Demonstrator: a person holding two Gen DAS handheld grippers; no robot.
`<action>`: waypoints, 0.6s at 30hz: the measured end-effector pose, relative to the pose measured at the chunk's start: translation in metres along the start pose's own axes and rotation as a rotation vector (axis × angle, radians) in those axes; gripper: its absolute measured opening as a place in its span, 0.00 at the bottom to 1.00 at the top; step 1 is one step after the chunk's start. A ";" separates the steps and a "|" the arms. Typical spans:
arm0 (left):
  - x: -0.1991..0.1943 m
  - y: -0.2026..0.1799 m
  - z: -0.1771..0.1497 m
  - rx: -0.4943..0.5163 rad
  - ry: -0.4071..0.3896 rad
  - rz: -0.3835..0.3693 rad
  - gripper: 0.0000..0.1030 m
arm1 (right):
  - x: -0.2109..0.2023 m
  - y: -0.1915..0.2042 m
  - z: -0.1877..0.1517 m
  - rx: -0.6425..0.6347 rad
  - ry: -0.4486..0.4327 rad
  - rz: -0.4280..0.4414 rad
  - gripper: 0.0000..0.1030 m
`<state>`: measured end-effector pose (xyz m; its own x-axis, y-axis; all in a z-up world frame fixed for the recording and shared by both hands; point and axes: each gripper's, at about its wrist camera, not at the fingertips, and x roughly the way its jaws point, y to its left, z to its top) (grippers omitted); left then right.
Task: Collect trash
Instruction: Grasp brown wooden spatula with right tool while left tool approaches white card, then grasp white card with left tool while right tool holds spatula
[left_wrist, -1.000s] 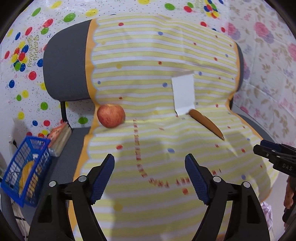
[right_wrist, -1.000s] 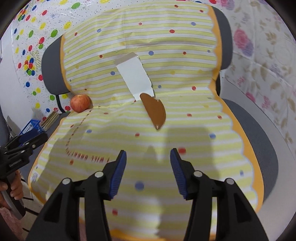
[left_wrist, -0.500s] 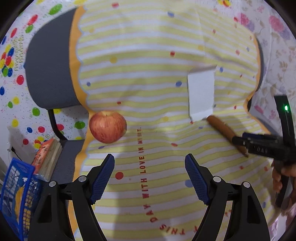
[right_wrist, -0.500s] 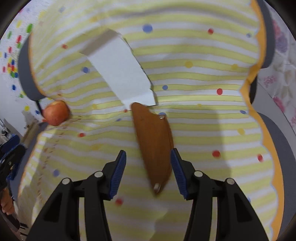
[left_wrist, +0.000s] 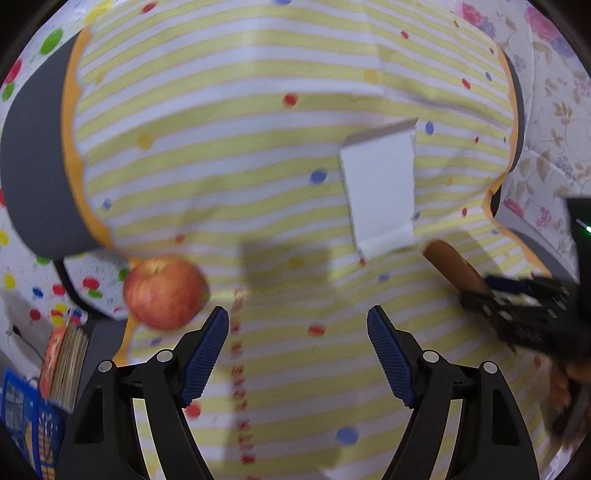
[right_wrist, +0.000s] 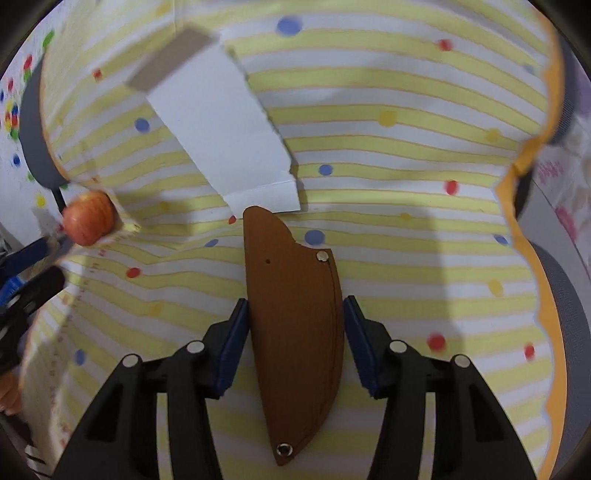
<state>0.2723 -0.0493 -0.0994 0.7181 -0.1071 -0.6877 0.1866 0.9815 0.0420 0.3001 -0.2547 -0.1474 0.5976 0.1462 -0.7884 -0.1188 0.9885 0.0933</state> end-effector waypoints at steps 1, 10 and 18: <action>0.001 -0.004 0.008 0.007 -0.023 -0.004 0.74 | -0.014 -0.006 -0.004 0.035 -0.021 0.016 0.49; 0.010 -0.028 0.070 0.058 -0.156 -0.046 0.48 | -0.070 -0.015 -0.023 0.080 -0.116 0.032 0.50; 0.029 -0.041 0.096 0.160 -0.152 -0.066 0.43 | -0.081 -0.029 -0.022 0.106 -0.141 0.065 0.50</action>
<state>0.3504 -0.1082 -0.0515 0.7910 -0.2050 -0.5765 0.3322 0.9351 0.1233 0.2376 -0.2957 -0.0992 0.6974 0.2066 -0.6863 -0.0813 0.9742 0.2107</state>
